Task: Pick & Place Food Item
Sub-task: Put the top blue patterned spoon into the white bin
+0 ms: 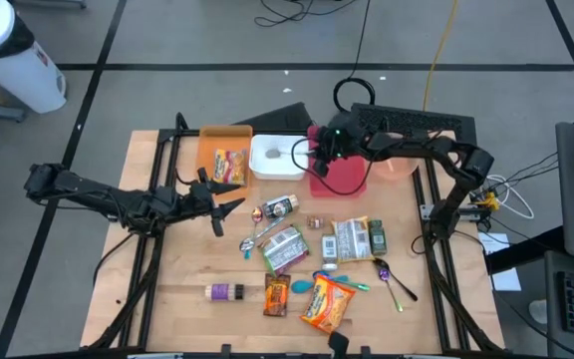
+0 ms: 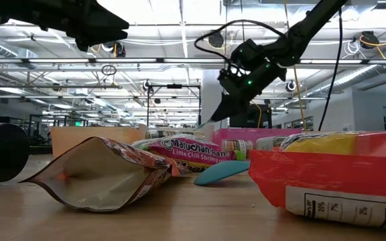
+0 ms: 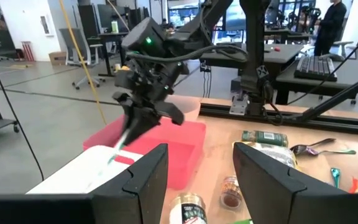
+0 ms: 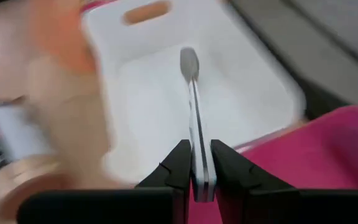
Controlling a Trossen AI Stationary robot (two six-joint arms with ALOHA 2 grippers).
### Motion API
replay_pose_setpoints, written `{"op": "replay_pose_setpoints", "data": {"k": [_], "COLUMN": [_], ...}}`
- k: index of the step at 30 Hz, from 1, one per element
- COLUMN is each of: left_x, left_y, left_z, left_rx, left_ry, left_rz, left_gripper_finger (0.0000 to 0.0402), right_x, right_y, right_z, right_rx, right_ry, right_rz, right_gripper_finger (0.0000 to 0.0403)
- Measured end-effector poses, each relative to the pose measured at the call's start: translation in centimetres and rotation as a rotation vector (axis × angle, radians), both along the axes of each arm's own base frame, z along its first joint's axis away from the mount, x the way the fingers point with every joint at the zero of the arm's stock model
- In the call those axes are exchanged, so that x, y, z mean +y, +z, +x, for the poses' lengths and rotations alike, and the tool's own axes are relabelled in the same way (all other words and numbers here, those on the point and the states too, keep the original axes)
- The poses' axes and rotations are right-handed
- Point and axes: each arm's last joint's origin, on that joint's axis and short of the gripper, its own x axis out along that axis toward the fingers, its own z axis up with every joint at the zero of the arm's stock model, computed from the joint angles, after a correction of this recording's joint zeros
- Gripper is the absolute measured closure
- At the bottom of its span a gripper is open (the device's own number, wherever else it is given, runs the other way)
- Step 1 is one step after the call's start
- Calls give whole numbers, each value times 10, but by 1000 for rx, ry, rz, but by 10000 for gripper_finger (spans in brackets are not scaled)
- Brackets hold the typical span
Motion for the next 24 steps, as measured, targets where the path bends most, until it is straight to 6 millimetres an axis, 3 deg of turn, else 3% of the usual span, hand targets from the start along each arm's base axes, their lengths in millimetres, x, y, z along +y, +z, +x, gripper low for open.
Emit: {"op": "replay_pose_setpoints", "data": {"k": [10,24], "left_x": [0,0], "left_y": [0,-1], "left_z": [0,0], "left_rx": [-5,4], "left_ry": [1,0], "left_rz": [-17,-16], "left_gripper_finger": [215,215], "right_x": [32,47], "right_y": [-1,-3], "right_z": [18,24], "right_rx": [49,78], "right_ry": [57,66], "right_rz": [-72,-70], "right_gripper_finger": [371,371]}}
